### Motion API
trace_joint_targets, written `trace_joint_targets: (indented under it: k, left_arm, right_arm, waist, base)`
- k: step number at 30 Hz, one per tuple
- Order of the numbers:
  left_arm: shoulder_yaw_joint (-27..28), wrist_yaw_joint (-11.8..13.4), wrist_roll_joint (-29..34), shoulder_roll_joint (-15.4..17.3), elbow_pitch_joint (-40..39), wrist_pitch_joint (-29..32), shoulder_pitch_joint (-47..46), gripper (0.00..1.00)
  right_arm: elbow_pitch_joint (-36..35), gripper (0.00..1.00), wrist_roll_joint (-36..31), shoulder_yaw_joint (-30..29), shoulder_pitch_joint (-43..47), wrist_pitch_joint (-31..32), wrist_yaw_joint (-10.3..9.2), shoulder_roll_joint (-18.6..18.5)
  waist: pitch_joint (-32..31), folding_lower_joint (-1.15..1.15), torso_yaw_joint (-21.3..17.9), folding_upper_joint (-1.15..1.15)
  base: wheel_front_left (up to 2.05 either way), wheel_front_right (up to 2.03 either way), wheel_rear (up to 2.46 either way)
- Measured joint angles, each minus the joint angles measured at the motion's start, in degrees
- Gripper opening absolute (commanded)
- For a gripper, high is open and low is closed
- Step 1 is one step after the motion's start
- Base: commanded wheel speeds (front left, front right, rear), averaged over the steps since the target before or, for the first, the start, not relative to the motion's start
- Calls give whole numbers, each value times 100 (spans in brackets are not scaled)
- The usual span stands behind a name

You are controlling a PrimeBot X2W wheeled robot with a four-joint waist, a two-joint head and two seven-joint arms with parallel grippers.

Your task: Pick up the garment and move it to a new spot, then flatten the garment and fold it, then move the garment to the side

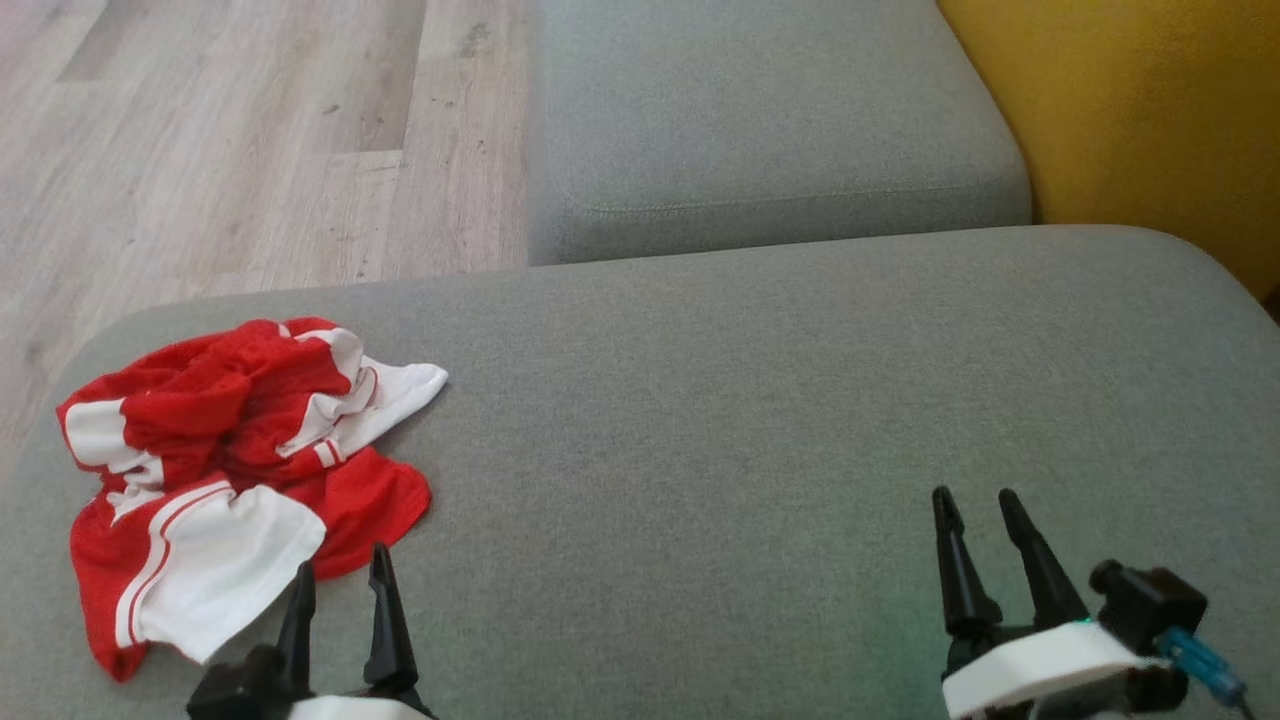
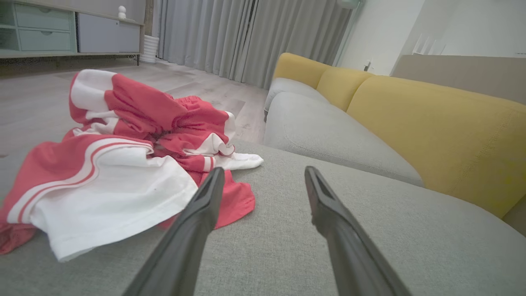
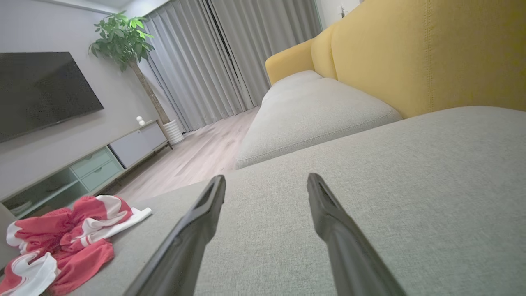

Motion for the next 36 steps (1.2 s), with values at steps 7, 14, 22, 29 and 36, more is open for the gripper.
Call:
trace_joint_targets:
  k: [7,14,22,29,36]
  left_arm:
    - [8,-1,298,1,-1,-109,38,100]
    - [41,4,740,3,-2,-231,174,100]
    - [88,108,1230,7,7,-353,201,100]
    - [66,183,1602,10,4,-464,218,100]
    - [68,185,1601,12,7,-464,220,100]
  right_arm:
    - [4,100,-380,2,114,-109,0,0]
    - [115,100,-794,-1,134,-233,0,0]
    - [126,100,-1333,2,135,-354,0,0]
    - [180,100,-1812,-1,148,-456,0,-1]
    - [210,100,-1815,-29,148,-456,0,-1]
  waist:
    - [-51,1,-7,0]
    - [-76,1,-8,0]
    - [-81,0,8,0]
    - [-83,0,10,0]
    - [-5,0,19,0]
  base:
    - [0,0,0]
    - [0,0,0]
    - [0,0,0]
    - [0,0,0]
    - [0,0,0]
